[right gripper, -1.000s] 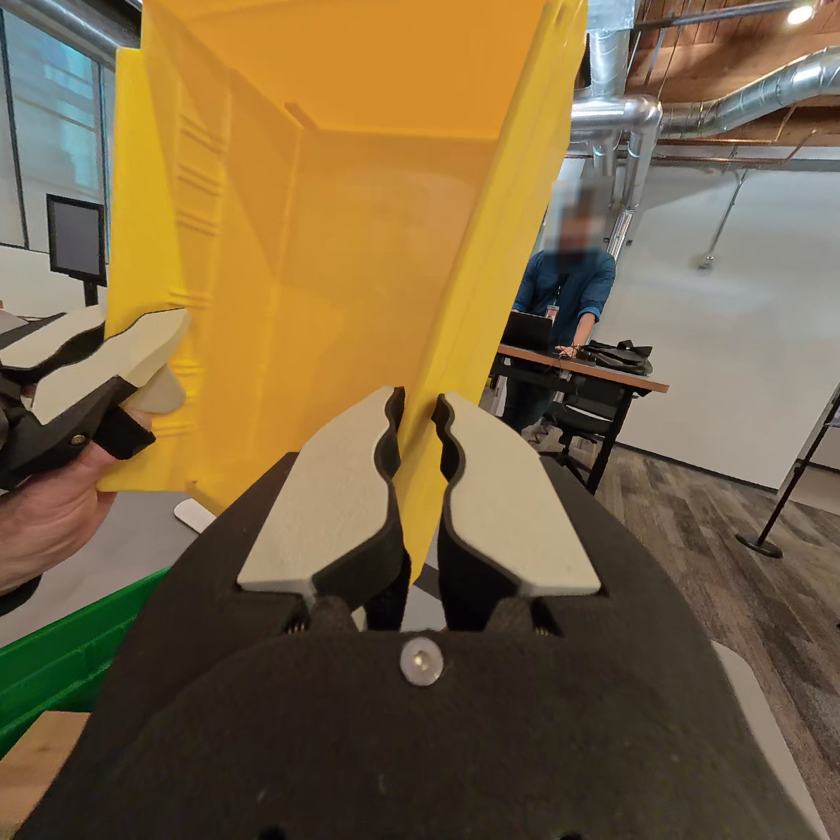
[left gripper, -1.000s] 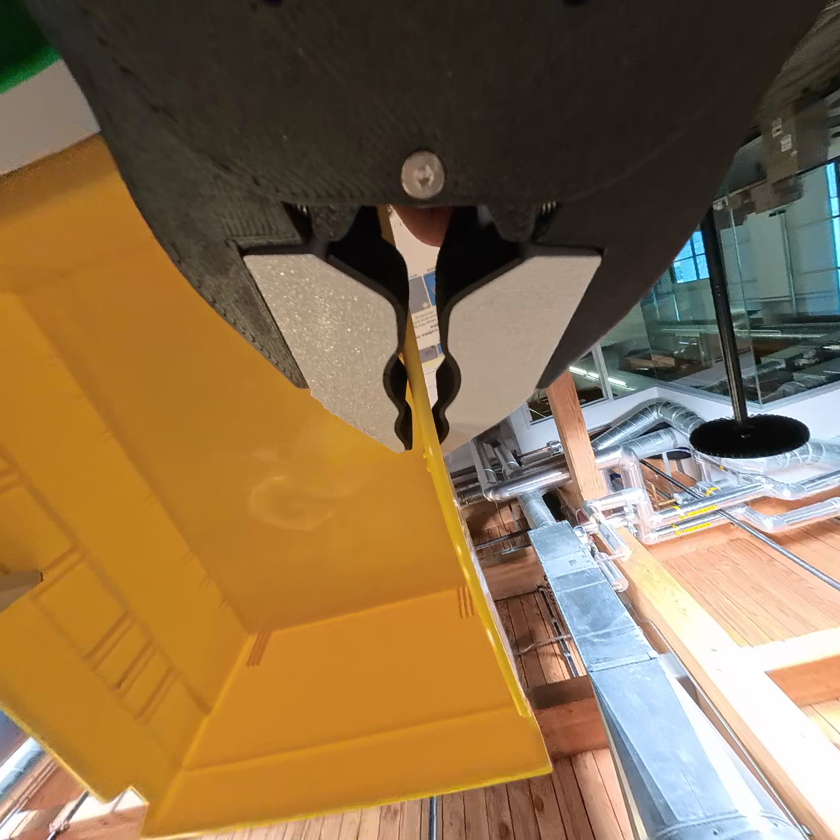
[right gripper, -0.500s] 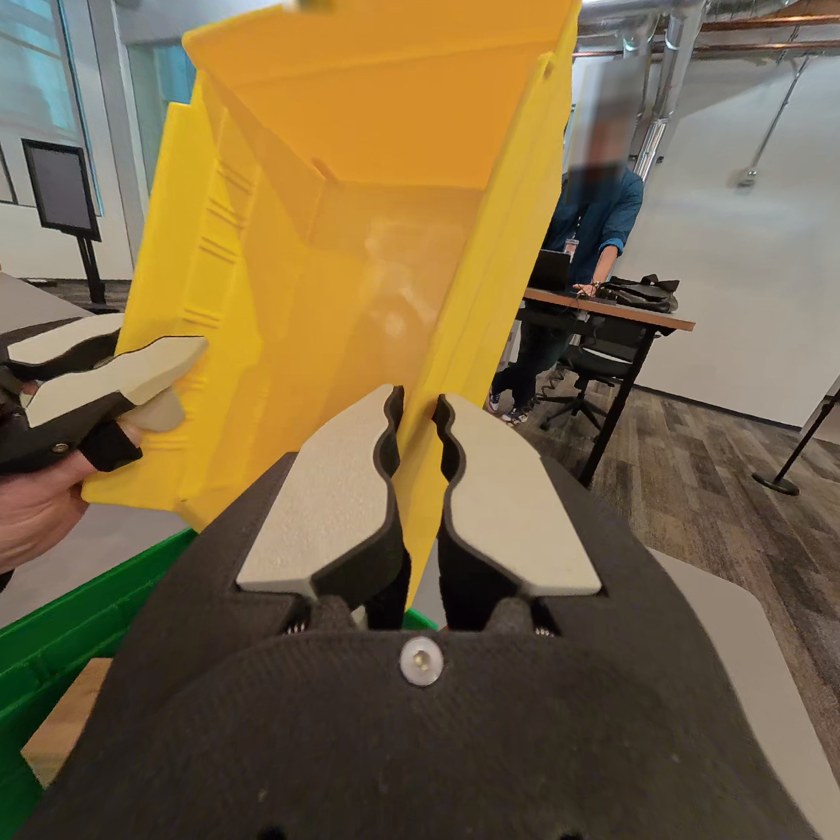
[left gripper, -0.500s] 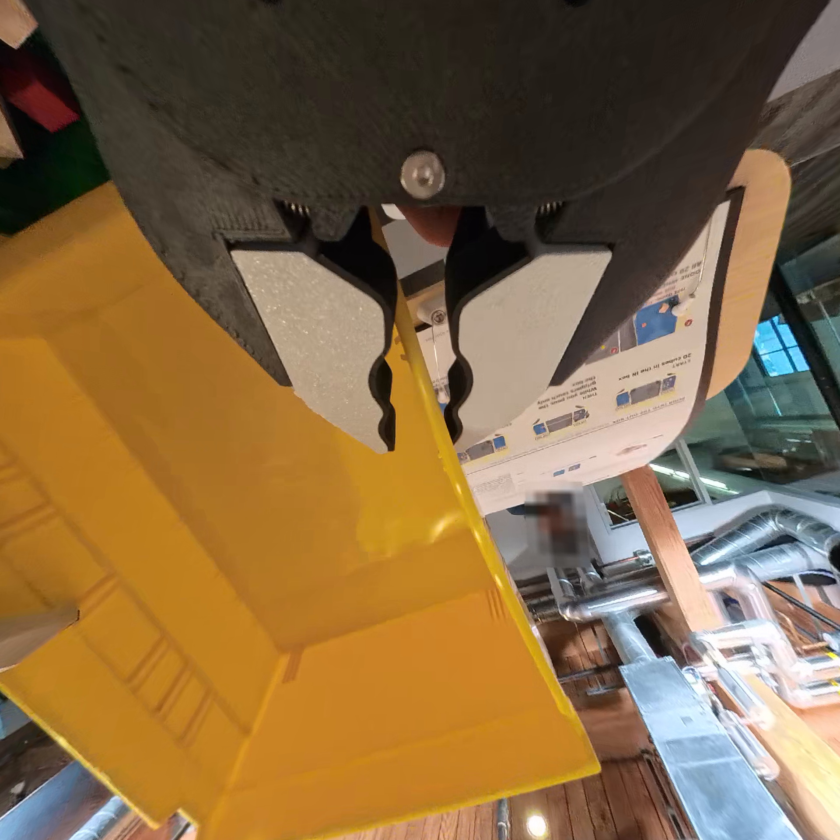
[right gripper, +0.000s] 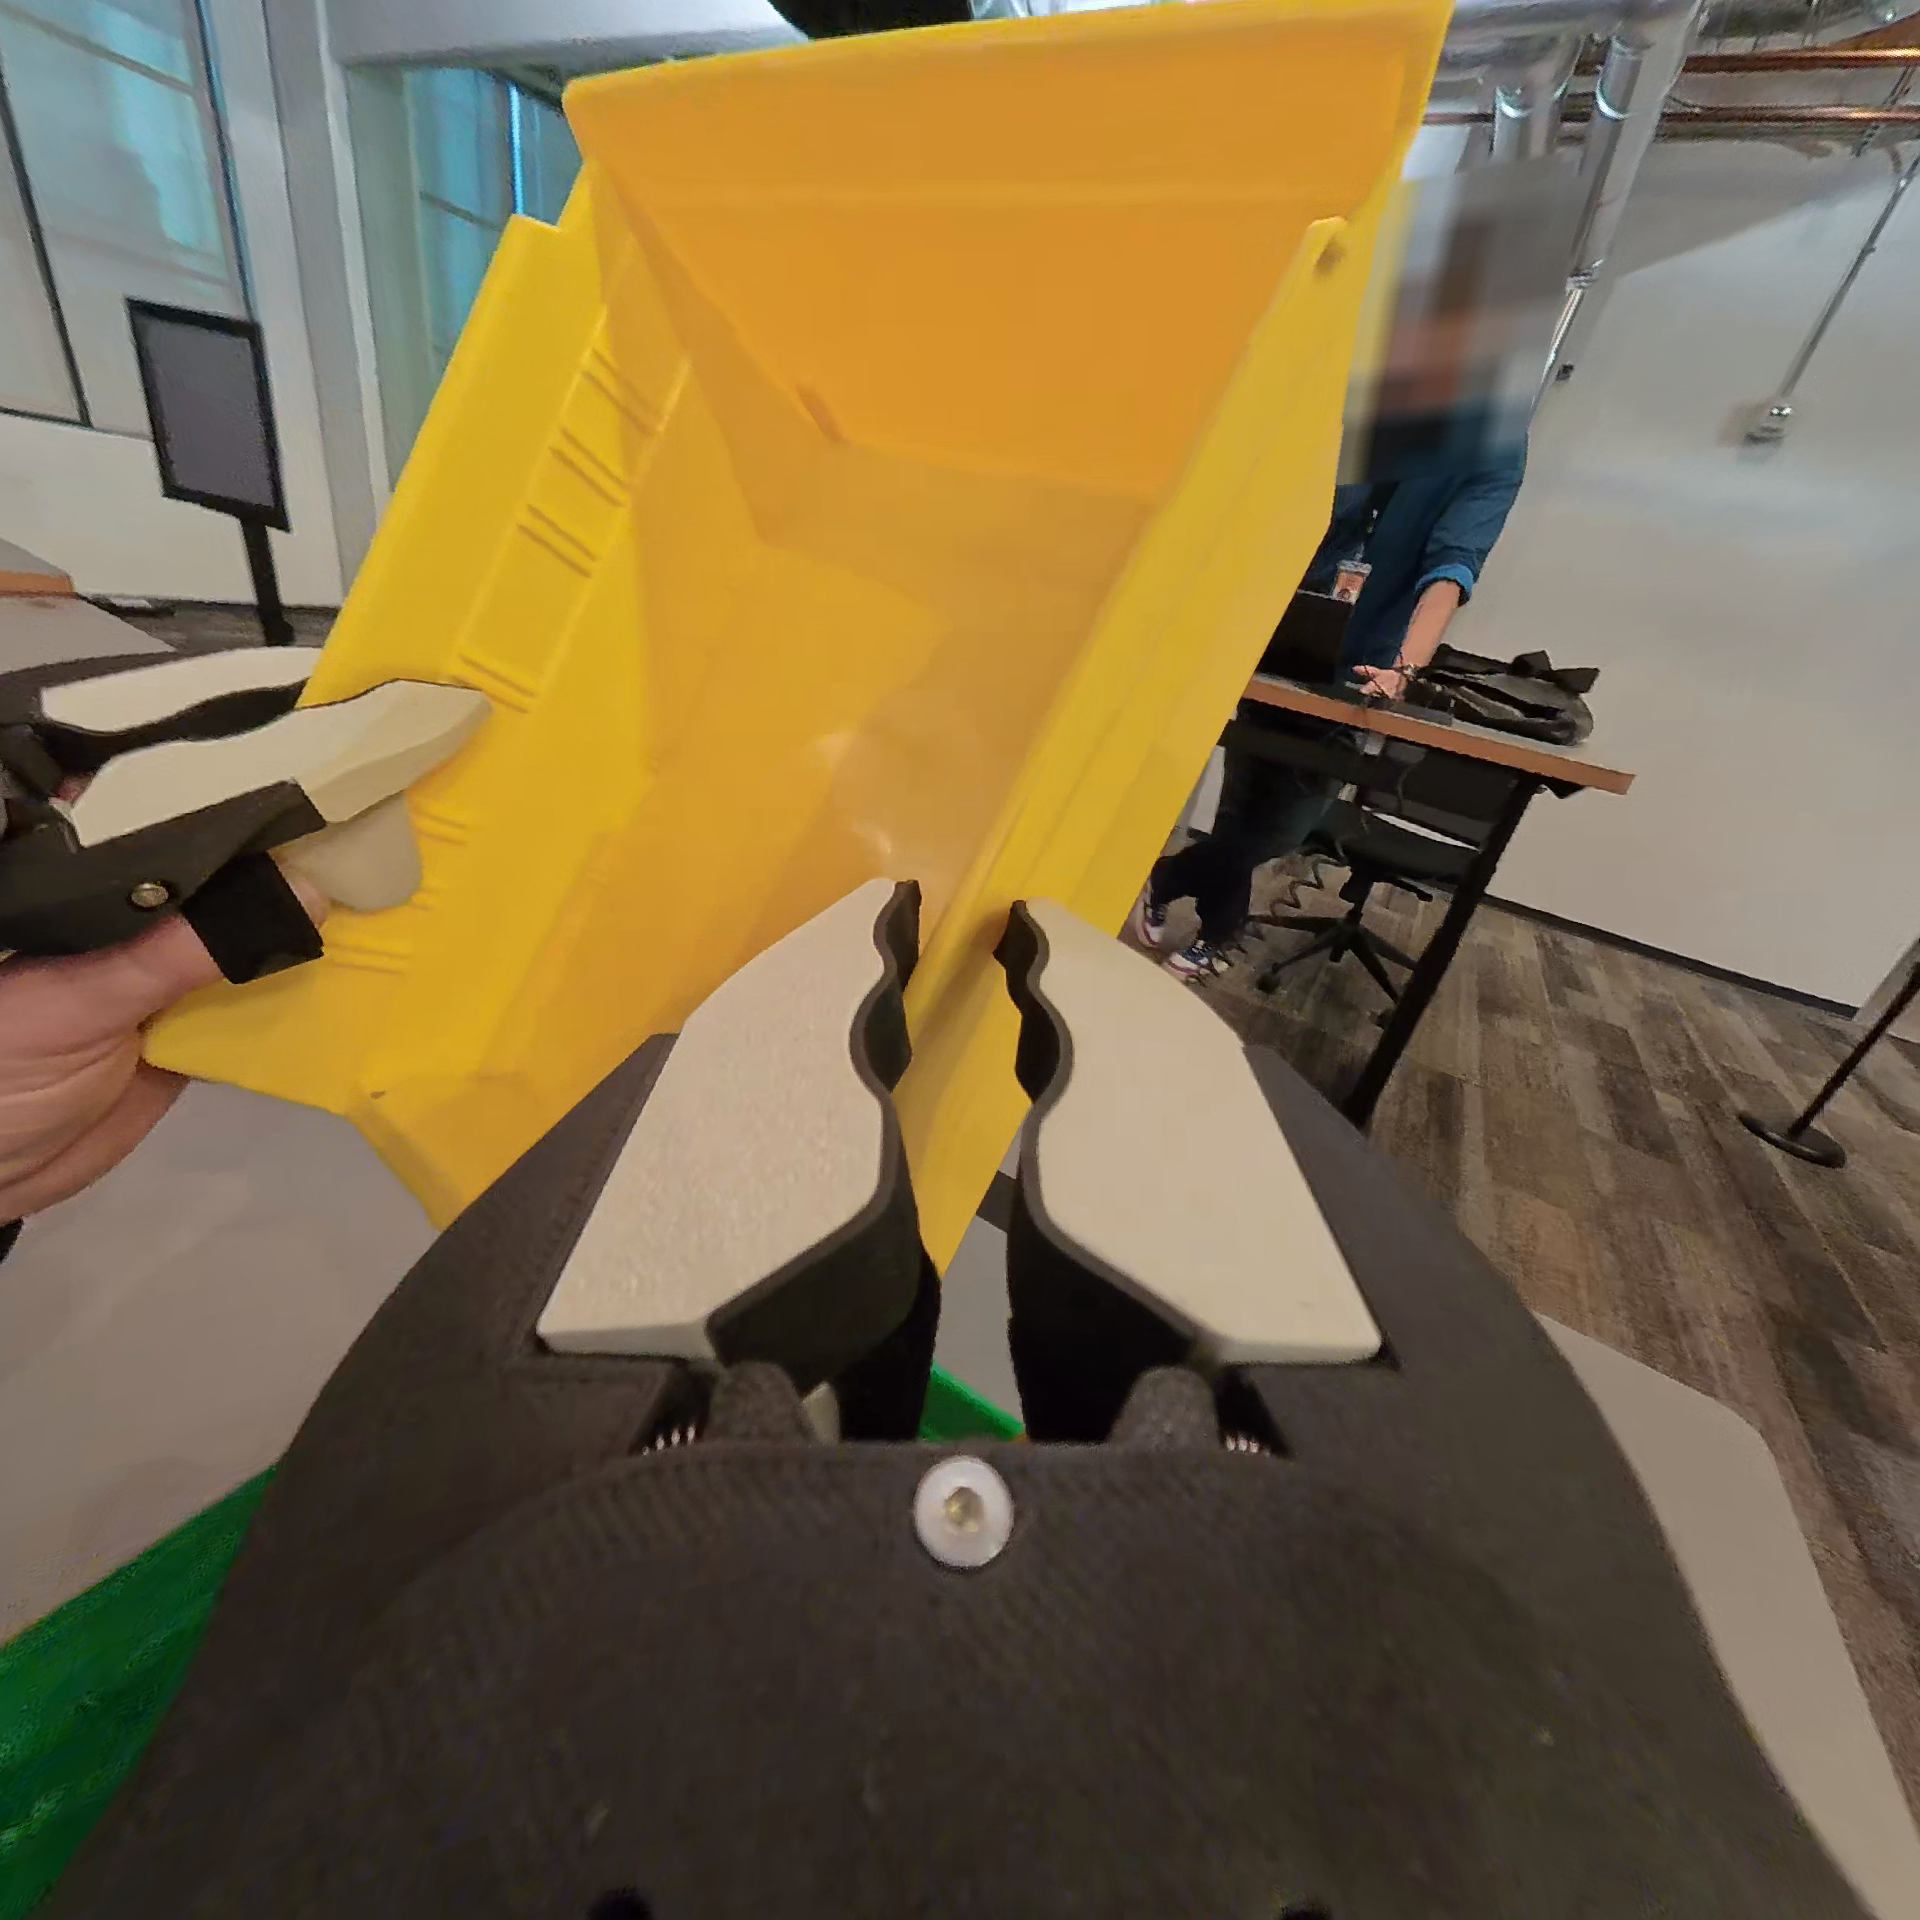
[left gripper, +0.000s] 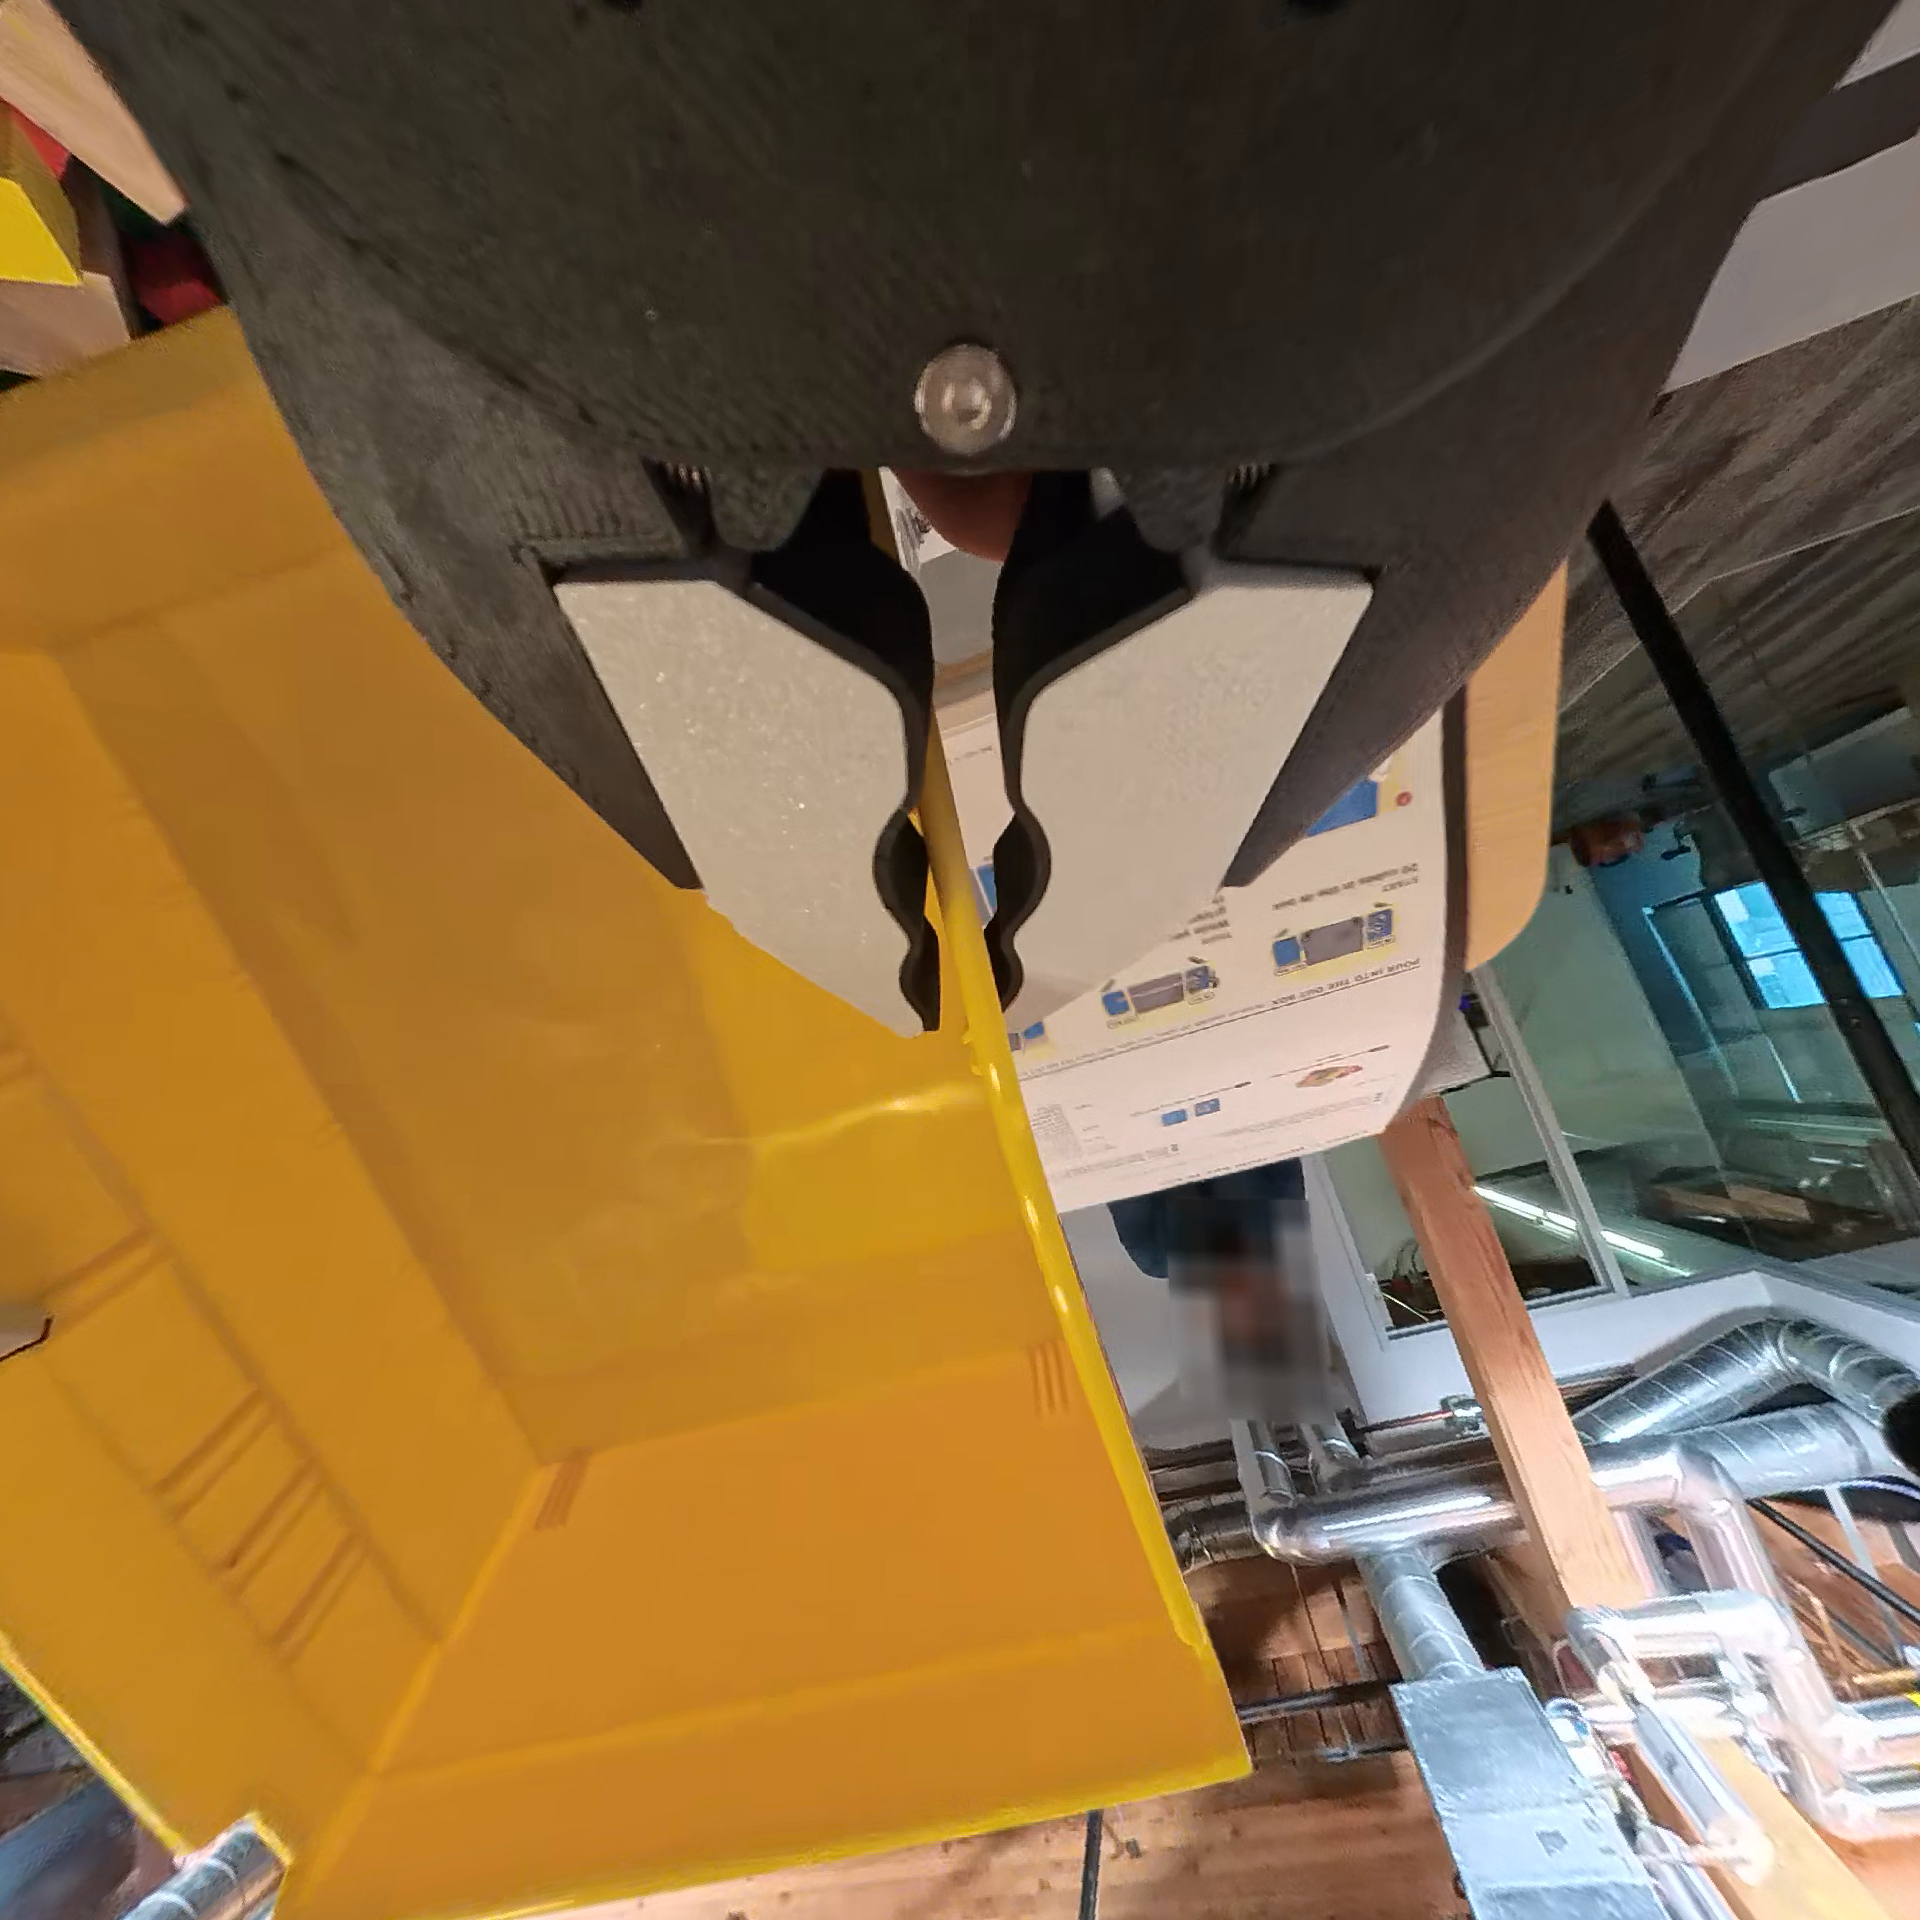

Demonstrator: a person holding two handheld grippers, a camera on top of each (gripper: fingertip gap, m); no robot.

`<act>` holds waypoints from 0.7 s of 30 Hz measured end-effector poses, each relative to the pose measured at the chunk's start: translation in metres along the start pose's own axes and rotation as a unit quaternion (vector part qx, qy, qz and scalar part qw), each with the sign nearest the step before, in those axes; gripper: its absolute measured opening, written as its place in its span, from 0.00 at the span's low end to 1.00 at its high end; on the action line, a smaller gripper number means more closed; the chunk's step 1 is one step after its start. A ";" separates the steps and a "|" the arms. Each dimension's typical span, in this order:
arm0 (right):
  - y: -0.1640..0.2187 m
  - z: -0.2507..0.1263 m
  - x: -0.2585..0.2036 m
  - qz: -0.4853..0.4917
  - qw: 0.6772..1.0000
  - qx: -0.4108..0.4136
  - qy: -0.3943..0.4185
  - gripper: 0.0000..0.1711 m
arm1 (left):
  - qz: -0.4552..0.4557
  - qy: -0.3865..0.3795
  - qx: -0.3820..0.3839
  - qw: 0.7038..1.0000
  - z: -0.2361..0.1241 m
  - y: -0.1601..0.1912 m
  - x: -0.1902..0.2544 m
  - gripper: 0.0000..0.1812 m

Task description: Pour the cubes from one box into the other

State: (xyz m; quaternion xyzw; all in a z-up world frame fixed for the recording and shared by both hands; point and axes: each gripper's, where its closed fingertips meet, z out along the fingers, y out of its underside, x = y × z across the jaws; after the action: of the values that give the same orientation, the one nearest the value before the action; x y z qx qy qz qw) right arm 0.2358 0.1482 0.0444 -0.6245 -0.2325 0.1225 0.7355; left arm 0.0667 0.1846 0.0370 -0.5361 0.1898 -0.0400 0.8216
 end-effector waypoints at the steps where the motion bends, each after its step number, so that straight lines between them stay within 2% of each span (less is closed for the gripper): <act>1: -0.005 0.001 -0.005 0.003 1.000 0.002 -0.003 0.06 | 0.002 -0.001 0.000 1.000 -0.003 -0.004 -0.005 0.04; 8: -0.025 0.008 -0.046 0.014 1.000 -0.010 -0.015 0.06 | -0.003 -0.018 -0.020 1.000 -0.033 -0.022 -0.042 0.04; 12: -0.022 0.016 -0.075 0.043 0.999 -0.019 -0.026 0.06 | 0.008 -0.020 -0.046 0.999 -0.054 -0.023 -0.066 0.04; 16: -0.003 0.032 -0.113 0.067 0.995 -0.052 -0.044 0.06 | 0.029 -0.015 -0.099 0.995 -0.075 -0.008 -0.098 0.04; 21: 0.019 0.055 -0.180 0.134 0.983 -0.084 -0.093 0.06 | 0.049 -0.036 -0.168 0.984 -0.125 0.017 -0.145 0.04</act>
State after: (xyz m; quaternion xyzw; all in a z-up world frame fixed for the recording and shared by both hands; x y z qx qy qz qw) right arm 0.0556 0.1148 -0.0014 -0.6954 -0.2233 0.2576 0.6326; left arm -0.1137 0.1227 0.0170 -0.6577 0.1903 0.0522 0.7270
